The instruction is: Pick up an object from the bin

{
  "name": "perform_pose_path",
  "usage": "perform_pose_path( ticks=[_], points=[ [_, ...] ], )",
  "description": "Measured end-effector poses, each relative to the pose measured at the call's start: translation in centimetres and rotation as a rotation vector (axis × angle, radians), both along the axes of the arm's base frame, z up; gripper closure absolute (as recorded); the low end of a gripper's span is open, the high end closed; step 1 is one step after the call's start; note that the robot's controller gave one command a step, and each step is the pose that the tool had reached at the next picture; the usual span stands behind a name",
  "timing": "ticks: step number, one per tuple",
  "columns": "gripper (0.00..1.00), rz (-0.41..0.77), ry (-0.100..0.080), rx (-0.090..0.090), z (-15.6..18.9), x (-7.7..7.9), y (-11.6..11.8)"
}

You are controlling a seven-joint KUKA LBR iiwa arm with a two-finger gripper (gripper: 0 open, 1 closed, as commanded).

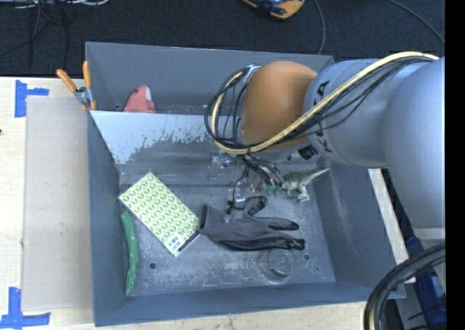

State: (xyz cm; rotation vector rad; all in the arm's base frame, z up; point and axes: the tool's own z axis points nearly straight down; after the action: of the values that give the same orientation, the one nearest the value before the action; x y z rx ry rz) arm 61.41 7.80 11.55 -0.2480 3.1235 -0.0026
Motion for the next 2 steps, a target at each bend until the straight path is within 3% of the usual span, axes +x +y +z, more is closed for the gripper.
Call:
perform_pose_path(
  ticks=[1,2],
  points=[
    [1.0,0.828,0.01,0.0,-2.05,-2.43,-4.71],
    [0.0,0.825,0.01,0.002,-2.07,-2.44,-4.65]
  ],
)
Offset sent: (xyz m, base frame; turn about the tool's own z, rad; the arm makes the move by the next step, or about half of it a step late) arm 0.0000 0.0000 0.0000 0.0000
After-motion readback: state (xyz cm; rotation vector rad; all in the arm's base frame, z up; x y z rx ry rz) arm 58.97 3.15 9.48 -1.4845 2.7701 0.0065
